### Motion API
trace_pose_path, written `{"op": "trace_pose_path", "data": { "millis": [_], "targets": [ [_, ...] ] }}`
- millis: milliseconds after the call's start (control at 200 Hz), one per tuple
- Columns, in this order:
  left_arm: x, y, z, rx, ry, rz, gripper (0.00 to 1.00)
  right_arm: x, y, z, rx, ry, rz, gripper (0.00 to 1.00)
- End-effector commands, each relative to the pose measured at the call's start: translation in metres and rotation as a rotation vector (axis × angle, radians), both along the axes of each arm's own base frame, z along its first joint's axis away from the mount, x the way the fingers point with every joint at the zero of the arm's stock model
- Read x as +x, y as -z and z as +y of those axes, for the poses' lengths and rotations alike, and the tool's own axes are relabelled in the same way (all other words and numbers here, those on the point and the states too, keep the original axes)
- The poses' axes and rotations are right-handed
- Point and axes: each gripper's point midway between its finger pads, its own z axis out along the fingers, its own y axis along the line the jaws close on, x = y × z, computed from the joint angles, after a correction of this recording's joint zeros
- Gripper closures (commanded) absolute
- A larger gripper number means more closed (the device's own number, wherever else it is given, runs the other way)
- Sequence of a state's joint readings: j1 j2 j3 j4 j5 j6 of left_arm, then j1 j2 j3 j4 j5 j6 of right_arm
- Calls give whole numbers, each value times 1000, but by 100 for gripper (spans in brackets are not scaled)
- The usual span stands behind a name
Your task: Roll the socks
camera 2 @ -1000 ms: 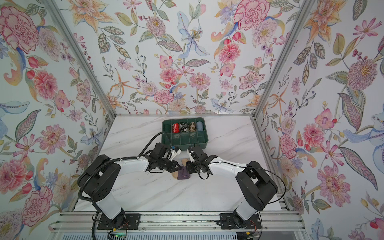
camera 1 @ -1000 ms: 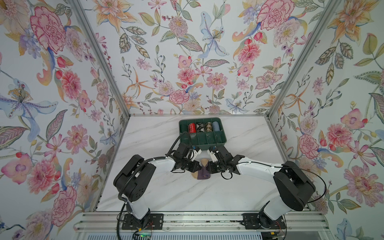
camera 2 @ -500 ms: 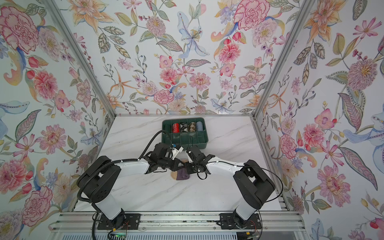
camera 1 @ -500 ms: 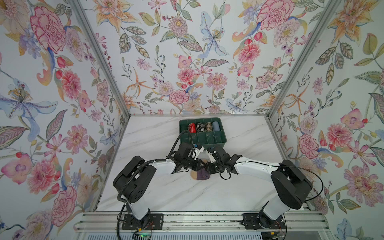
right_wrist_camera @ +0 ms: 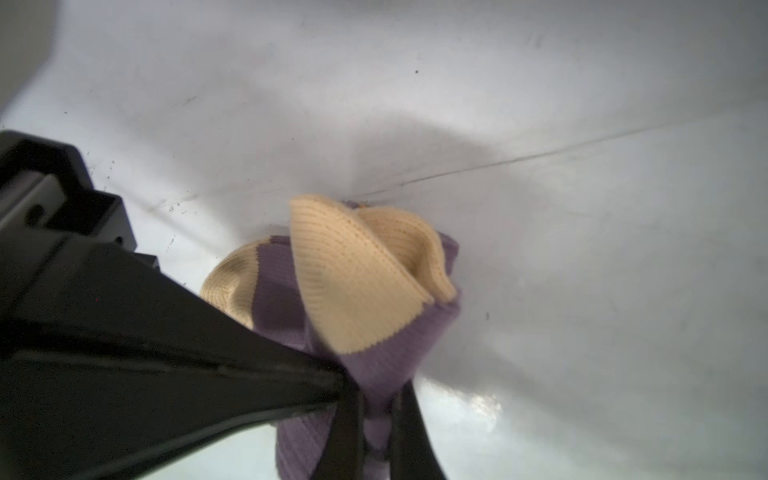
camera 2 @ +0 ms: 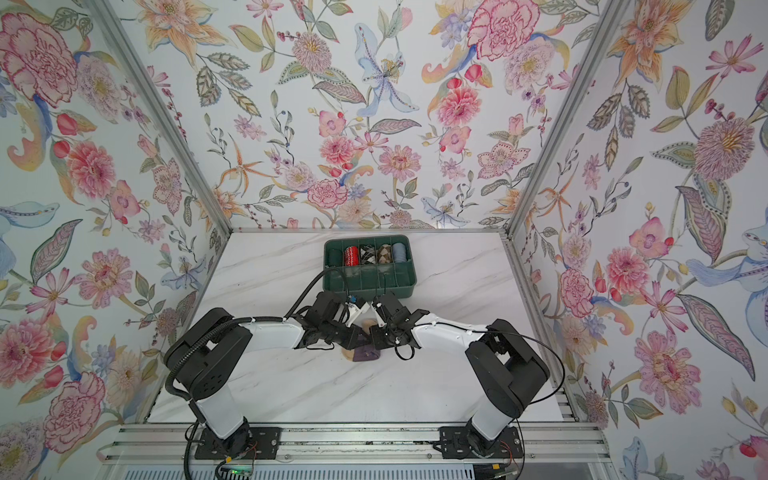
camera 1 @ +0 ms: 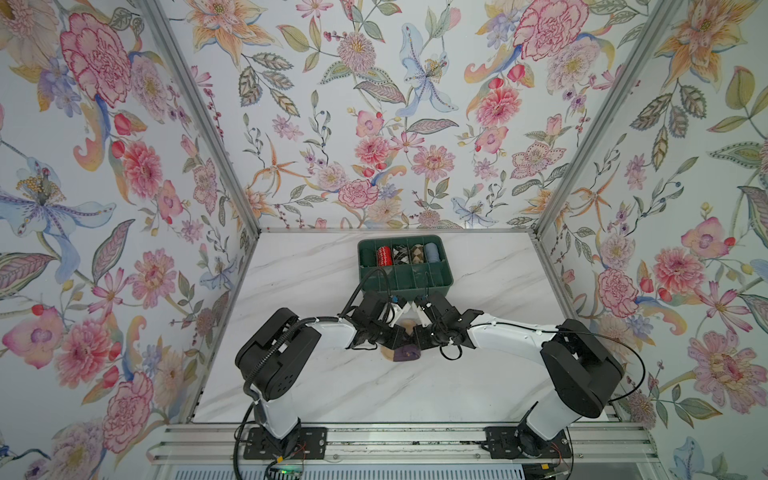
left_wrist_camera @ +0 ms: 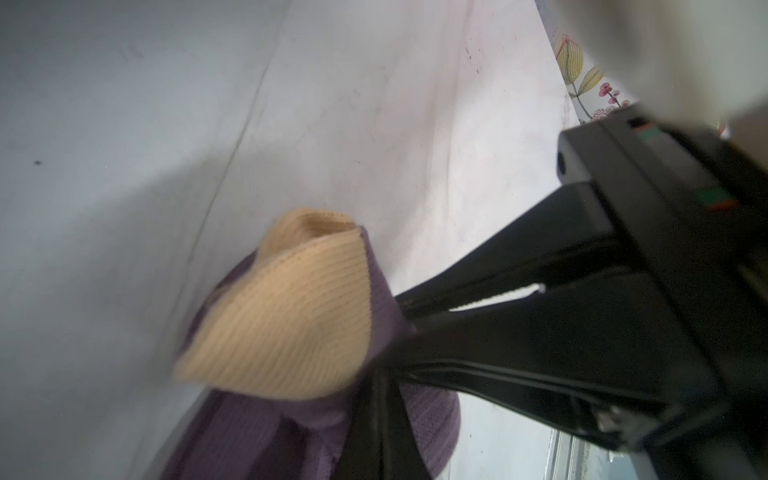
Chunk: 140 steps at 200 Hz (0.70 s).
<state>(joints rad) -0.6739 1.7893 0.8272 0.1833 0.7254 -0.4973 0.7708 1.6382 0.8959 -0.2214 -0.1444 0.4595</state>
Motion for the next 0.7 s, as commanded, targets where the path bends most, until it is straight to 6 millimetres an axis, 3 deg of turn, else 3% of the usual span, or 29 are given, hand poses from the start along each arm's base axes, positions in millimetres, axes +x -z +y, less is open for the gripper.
{"op": "trace_pose_path", "data": {
  "millis": [0,115,325,570,695],
  "targets": [
    [-16,32,10,107,26,54,100,0,-2,6,23,-17,9,100],
    [-20,41,15,131,30,65,100,4,-7,3,63,-1,12,94],
    [-24,47,18,127,26,80,100,9,-18,-14,103,44,-7,64],
    [-25,47,14,99,27,92,100,14,-14,-46,101,147,-9,63],
    [-25,46,13,95,23,91,100,13,-4,-50,70,164,2,64]
  ]
}}
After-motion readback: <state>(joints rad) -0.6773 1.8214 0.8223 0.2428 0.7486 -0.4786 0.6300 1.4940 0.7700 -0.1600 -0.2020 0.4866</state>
